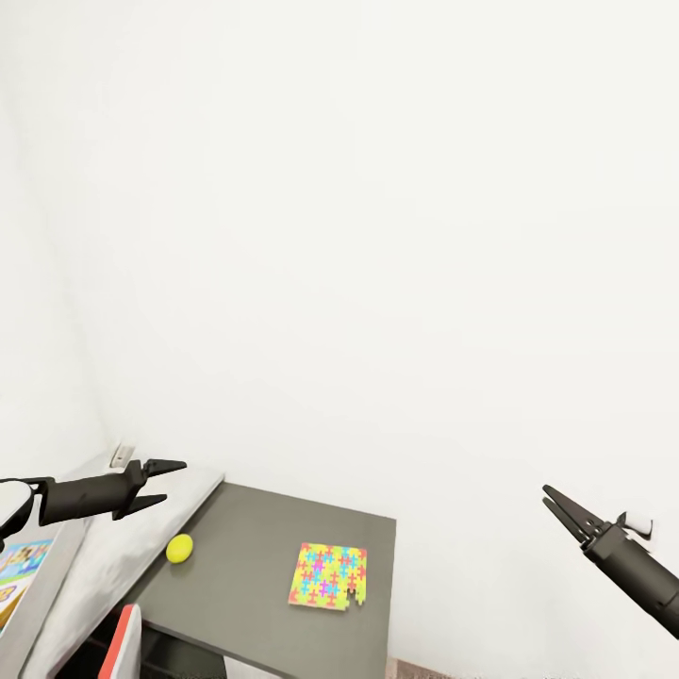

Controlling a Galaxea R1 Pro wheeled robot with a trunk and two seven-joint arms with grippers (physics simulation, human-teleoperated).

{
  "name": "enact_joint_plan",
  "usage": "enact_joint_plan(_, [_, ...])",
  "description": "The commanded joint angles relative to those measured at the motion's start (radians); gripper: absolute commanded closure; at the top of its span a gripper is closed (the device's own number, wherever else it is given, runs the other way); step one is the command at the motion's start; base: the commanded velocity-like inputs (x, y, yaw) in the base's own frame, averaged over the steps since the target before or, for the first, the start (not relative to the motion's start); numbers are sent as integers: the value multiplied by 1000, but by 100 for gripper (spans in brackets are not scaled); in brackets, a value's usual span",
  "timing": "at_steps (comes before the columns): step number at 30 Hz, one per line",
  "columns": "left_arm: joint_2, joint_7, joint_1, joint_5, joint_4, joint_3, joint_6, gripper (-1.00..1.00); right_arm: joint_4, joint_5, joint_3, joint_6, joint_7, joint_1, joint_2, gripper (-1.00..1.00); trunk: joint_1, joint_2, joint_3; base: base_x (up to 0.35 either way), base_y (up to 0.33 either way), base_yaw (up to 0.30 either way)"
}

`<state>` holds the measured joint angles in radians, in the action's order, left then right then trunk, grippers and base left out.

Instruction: Put all the toys in the child's room - the three board games (two on the bed and one on the table), the two jigsaw puzzles on the table, and the tennis ball on the table - inside the toy box on the table in the child's room.

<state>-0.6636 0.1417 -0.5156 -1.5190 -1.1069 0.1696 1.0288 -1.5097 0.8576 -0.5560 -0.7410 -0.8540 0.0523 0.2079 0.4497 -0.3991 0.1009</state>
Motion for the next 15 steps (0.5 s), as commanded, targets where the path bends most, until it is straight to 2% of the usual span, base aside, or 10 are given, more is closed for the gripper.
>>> enact_joint_plan(1, [-1, 10, -1, 8, 1, 2, 1, -100, 0, 3, -1, -6, 5, 1, 0, -100, 0, -1, -2, 0, 0, 0])
enact_joint_plan(10, [2, 8, -1, 9, 1, 5, -1, -100, 0, 6, -1, -9, 91, 4, 8, -100, 0, -1, -14, 0, -11, 0])
enact_joint_plan(15, [3, 7, -1, 9, 1, 5, -2, -100, -1, 7, -1, -18, 115, 6, 13, -100, 0, -1, -22, 0, -106, 0])
